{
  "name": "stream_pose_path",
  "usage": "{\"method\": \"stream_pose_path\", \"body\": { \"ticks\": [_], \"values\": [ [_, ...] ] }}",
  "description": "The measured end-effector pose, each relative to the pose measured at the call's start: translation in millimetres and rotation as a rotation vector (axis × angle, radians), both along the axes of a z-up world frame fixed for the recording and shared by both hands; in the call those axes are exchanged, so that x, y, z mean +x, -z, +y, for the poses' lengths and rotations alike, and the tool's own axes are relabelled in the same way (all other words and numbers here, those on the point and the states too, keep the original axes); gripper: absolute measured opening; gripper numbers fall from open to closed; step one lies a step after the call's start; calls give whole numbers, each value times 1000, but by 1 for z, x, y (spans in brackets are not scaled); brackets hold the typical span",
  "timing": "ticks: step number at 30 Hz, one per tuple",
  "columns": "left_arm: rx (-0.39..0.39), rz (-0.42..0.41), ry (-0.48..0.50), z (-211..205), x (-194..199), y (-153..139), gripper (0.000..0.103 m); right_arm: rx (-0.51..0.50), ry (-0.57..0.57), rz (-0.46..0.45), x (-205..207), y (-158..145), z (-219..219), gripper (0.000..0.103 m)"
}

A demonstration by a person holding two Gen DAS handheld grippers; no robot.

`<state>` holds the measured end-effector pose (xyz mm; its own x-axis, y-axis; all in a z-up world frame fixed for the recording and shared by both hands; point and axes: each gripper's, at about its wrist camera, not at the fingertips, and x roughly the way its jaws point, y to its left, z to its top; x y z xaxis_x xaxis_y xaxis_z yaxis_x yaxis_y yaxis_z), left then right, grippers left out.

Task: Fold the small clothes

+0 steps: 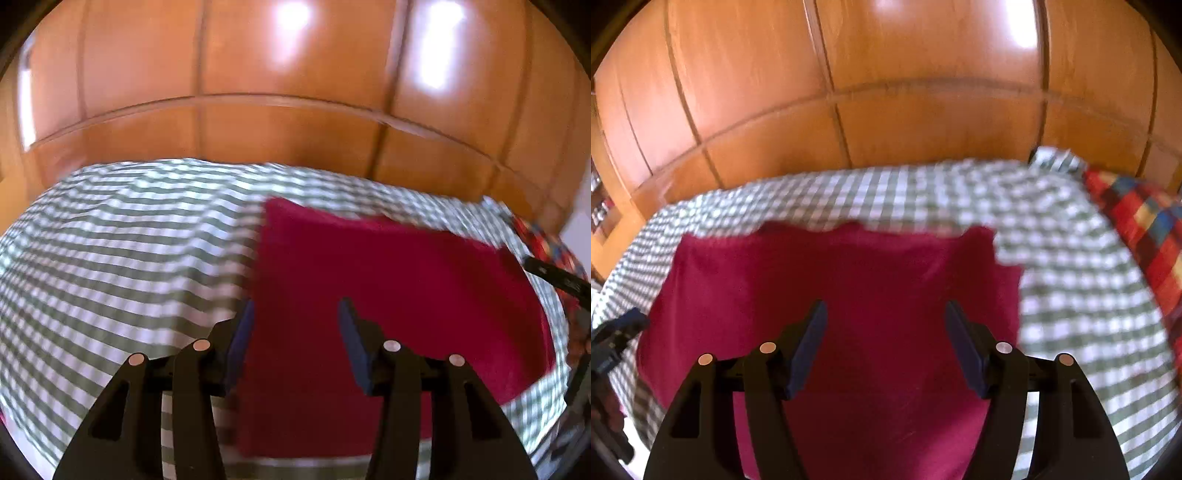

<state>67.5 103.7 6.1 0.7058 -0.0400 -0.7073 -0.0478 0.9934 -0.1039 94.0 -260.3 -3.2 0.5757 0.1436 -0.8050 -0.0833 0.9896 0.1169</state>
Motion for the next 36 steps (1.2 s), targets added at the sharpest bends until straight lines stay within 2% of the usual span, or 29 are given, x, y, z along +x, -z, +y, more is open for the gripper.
{"method": "stream_pose_path", "body": {
  "ticks": [2, 3, 5, 9, 14, 16, 19, 24, 29, 32, 36],
  "values": [
    [27, 63, 19, -12, 4, 15, 45, -18, 34, 58, 1, 20, -1, 65],
    [23, 87, 20, -14, 6, 20, 42, -14, 43, 73, 2, 26, -3, 65],
    [17, 110, 8, -15, 6, 25, 39, -8, 45, 61, -3, 27, -2, 65],
    [28, 30, 7, -13, -6, 6, 39, -2, -4, 26, -13, 9, 4, 65],
    [-11, 45, -3, -15, 9, 2, 39, -17, 23, 30, -11, 8, 0, 65],
    [4, 22, -6, -21, 8, -2, 42, -14, 17, 22, -13, 5, 0, 65],
    [29, 17, 18, -30, 5, -1, 42, -36, -9, 21, -13, 7, 8, 65],
    [46, 5, 24, -33, -2, -1, 41, -39, 13, 54, -5, 21, 8, 65],
    [44, 1, 22, -31, -7, -4, 42, -61, -46, 2, -21, 2, 13, 65],
    [69, 19, 28, -31, -1, 4, 42, -57, -31, -13, -34, -5, 3, 65],
    [49, 94, -28, -13, 16, 30, 42, -5, 49, 46, -32, 13, -23, 65]
  ]
}}
